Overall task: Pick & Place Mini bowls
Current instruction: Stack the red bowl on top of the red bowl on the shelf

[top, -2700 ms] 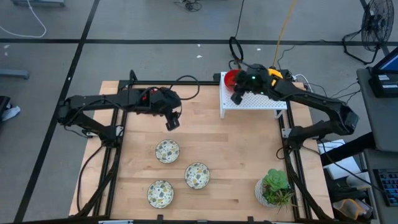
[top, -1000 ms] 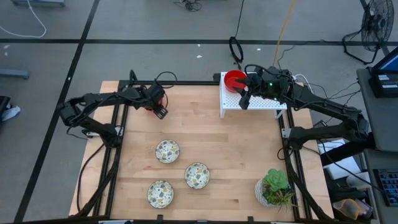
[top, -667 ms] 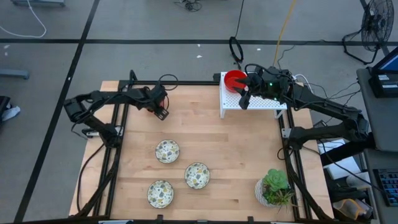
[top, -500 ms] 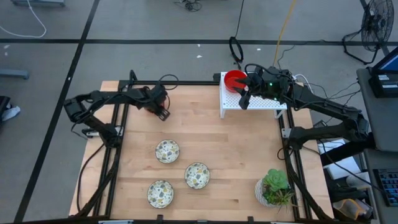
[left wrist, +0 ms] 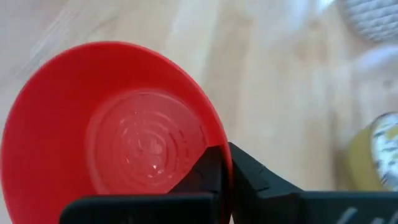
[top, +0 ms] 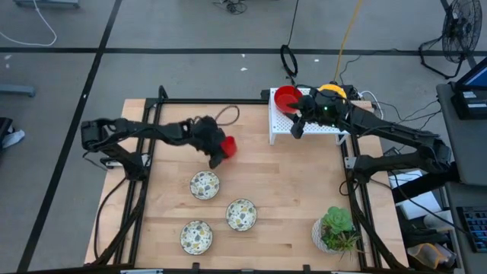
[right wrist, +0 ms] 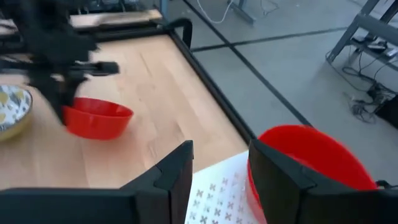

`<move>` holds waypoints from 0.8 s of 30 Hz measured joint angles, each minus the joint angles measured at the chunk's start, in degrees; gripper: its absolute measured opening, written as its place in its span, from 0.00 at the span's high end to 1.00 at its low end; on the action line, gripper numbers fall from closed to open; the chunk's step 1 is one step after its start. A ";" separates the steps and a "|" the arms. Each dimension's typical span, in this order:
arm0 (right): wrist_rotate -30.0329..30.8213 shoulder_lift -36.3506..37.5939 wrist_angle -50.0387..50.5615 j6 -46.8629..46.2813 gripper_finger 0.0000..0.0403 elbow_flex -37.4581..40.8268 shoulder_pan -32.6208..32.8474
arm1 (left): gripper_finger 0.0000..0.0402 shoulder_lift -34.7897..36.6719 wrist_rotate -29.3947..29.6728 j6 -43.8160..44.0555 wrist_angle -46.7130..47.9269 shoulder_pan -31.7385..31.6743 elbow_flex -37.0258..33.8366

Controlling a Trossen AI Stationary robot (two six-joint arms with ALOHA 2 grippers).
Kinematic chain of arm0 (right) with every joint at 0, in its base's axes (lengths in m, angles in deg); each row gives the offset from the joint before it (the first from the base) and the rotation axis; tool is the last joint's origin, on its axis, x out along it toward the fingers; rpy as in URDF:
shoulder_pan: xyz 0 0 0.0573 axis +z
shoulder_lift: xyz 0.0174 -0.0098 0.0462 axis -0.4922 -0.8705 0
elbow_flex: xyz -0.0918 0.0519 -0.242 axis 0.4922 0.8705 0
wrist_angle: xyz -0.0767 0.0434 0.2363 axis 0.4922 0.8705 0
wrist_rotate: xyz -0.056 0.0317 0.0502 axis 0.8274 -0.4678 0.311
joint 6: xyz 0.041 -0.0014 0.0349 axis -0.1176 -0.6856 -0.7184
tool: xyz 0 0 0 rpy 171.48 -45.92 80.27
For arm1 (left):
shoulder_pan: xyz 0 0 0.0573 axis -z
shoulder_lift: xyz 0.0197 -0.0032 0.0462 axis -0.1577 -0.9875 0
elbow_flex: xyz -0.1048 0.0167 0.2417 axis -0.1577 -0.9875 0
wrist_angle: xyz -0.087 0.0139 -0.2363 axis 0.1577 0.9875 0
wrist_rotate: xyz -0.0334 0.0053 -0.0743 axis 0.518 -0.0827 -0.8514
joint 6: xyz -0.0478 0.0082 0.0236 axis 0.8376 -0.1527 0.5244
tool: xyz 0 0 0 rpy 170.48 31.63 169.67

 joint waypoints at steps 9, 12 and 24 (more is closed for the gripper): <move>-0.09 0.02 -10.32 0.14 0.64 5.75 4.05 | 0.97 0.00 10.72 3.41 -13.73 14.33 0.00; -0.09 0.01 -12.48 0.12 0.64 6.41 6.81 | 0.99 -0.97 15.50 4.54 -14.07 16.53 1.09; 0.07 0.01 -14.26 -2.71 0.64 6.43 15.51 | 0.98 -17.86 16.05 1.75 -3.91 18.24 19.08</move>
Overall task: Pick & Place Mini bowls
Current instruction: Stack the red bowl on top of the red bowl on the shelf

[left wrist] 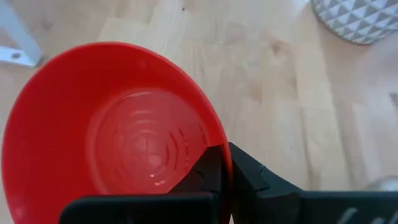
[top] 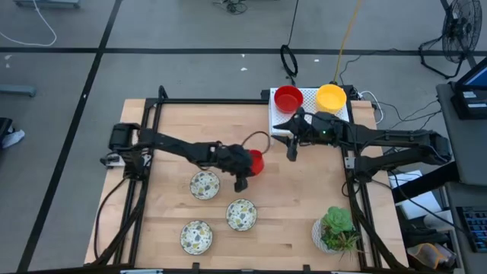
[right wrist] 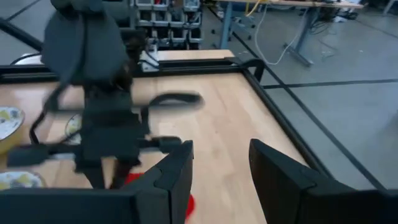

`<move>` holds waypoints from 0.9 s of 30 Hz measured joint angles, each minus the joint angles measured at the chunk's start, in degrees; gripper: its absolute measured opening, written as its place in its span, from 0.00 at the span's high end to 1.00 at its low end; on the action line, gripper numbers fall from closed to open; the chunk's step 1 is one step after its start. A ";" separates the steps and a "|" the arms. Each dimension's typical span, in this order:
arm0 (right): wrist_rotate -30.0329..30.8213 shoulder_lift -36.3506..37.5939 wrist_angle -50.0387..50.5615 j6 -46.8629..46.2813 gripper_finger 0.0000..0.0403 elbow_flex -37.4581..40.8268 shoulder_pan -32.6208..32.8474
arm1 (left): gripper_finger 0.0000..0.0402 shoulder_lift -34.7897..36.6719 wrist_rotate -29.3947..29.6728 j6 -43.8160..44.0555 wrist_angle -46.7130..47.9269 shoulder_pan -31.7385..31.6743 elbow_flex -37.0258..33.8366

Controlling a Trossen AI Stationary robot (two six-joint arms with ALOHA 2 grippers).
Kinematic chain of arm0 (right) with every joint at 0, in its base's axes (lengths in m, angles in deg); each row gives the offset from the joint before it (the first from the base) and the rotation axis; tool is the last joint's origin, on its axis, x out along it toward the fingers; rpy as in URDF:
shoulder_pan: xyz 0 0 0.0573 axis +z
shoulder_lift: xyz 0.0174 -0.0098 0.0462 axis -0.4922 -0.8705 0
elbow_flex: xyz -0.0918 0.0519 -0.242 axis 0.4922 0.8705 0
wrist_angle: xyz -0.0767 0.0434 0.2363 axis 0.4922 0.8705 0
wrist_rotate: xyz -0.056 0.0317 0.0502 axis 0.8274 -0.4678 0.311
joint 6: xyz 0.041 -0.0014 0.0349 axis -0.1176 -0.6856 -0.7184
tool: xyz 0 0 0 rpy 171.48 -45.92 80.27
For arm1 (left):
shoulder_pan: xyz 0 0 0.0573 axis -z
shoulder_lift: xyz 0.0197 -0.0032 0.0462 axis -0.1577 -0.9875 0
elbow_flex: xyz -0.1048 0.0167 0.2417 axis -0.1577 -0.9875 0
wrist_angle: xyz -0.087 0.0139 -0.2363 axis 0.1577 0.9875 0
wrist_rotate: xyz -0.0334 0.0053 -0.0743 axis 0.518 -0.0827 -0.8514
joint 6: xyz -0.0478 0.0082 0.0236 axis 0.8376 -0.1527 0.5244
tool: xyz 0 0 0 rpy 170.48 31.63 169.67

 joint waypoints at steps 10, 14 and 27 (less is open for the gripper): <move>0.06 0.02 2.08 -0.16 0.64 0.00 3.39 | 0.94 -8.03 -0.06 -6.77 8.92 2.16 11.25; 0.13 0.00 2.64 -0.16 0.64 0.00 4.36 | 0.97 -9.24 0.01 -7.70 9.64 2.42 11.89; 0.09 0.00 3.52 -0.16 0.64 0.00 5.53 | 0.76 -9.12 0.46 -2.19 10.19 2.44 11.89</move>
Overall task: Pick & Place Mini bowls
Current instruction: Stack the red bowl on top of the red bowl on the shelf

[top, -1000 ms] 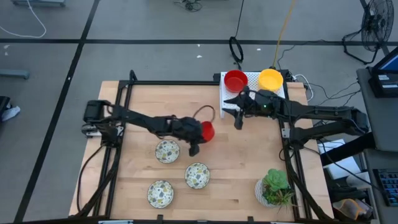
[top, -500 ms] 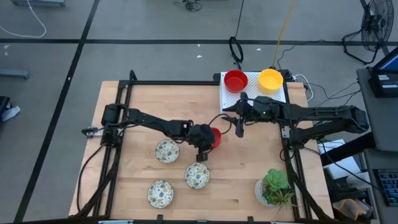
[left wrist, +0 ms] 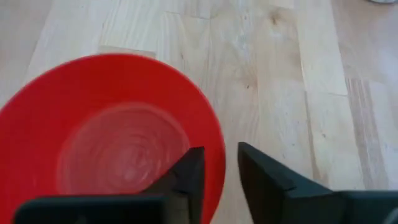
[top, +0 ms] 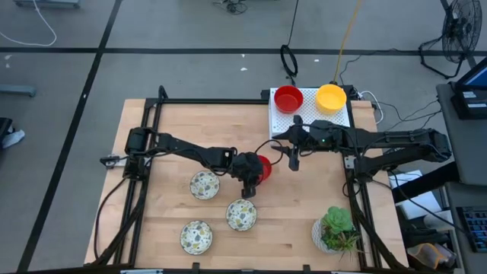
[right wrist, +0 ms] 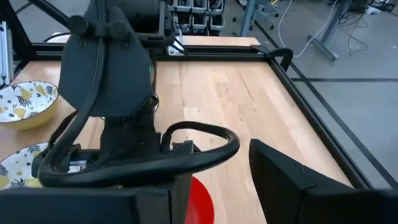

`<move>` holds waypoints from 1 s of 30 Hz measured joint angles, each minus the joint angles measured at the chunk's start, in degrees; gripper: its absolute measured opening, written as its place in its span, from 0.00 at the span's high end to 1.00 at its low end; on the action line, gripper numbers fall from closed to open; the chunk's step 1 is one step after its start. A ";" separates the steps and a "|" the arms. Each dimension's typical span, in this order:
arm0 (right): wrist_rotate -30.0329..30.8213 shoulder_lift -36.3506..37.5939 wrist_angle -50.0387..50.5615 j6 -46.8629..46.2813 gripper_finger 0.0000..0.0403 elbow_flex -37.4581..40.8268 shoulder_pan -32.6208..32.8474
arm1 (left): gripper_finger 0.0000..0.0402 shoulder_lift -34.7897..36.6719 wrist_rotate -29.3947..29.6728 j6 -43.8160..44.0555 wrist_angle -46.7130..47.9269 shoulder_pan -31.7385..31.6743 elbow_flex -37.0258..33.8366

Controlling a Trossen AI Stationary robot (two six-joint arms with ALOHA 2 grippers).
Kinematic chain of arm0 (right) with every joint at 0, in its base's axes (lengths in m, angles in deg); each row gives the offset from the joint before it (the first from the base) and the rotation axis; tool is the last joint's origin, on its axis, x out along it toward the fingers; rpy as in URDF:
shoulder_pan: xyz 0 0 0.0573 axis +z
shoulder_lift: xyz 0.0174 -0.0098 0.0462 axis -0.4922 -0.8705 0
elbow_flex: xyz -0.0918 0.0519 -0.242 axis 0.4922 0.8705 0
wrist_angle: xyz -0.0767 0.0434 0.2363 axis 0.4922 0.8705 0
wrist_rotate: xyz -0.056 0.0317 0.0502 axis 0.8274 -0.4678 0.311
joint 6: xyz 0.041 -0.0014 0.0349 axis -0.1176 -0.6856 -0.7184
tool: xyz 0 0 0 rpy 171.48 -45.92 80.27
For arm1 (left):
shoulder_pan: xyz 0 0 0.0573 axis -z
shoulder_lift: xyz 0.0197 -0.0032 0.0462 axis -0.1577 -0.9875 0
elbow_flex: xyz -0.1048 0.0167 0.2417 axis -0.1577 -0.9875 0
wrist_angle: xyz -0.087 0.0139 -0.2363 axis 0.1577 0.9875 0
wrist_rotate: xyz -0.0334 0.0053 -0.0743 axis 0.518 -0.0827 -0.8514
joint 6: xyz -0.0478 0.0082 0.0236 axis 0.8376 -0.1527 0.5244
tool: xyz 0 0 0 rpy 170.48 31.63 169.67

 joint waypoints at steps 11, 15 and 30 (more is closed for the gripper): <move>-0.19 0.02 6.43 0.00 0.64 0.33 0.05 | 0.56 10.05 -8.36 3.89 5.75 -1.28 -0.04; -0.20 0.02 4.21 0.04 0.64 3.07 0.94 | 0.55 16.50 -7.51 2.37 11.09 -1.48 -0.03; -4.44 -13.78 -18.98 2.98 0.64 15.56 11.10 | 0.55 32.04 -4.37 4.70 21.85 -0.96 0.11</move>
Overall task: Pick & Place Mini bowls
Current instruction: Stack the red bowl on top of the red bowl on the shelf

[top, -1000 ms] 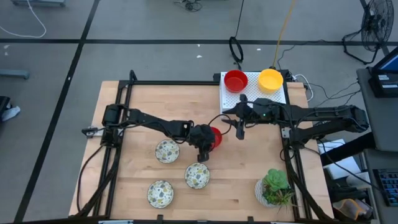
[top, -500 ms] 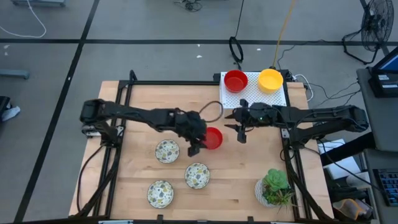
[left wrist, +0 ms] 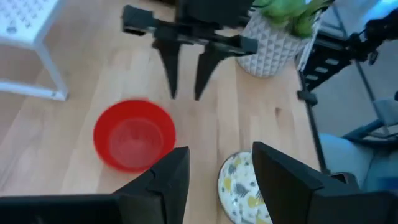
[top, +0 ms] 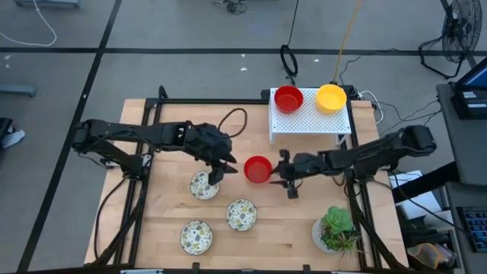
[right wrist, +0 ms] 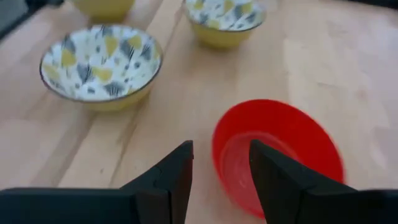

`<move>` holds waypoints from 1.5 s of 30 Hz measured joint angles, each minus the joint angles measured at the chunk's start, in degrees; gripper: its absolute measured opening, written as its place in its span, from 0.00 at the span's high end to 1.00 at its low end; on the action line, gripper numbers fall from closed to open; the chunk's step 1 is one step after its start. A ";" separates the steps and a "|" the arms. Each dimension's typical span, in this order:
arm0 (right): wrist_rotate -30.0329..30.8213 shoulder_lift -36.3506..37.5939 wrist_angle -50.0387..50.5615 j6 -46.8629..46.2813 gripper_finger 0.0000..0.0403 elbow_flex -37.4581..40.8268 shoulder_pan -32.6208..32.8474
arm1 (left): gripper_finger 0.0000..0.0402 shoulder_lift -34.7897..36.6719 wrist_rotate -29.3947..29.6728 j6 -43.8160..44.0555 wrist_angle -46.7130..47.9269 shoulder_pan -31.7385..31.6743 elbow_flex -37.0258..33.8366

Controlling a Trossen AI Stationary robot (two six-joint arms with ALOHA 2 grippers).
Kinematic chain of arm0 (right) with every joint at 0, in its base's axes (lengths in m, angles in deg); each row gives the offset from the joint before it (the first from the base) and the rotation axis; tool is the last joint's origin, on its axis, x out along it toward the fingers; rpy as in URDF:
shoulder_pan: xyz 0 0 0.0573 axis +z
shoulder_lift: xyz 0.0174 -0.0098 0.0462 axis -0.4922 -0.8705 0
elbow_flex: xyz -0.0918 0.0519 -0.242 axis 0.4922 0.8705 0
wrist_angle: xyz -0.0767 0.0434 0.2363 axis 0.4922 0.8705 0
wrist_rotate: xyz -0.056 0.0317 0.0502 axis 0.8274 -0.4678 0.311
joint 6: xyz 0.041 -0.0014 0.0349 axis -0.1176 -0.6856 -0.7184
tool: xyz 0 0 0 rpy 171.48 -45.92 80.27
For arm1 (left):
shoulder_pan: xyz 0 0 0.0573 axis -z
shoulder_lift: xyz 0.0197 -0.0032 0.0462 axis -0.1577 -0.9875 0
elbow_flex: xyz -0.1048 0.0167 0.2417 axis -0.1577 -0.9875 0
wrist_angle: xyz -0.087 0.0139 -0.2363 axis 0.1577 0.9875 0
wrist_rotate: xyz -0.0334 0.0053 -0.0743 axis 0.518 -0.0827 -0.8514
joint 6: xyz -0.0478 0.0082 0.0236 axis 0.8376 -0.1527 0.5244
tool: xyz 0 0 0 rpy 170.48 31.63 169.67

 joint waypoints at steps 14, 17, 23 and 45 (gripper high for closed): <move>3.21 -15.72 -0.79 7.15 0.64 -5.23 0.38 | 0.55 0.53 1.39 0.05 2.51 0.07 -0.13; 3.39 -18.04 -0.55 7.73 0.64 -6.35 0.34 | 0.55 0.56 1.44 0.02 2.72 0.17 -0.13; 4.72 -21.19 0.10 8.02 0.71 -8.10 0.43 | 0.55 0.53 1.44 -0.13 4.23 0.17 -0.13; 11.63 2.88 6.14 11.13 1.00 -10.79 -2.96 | 0.55 0.55 1.37 -0.90 6.91 0.01 -0.13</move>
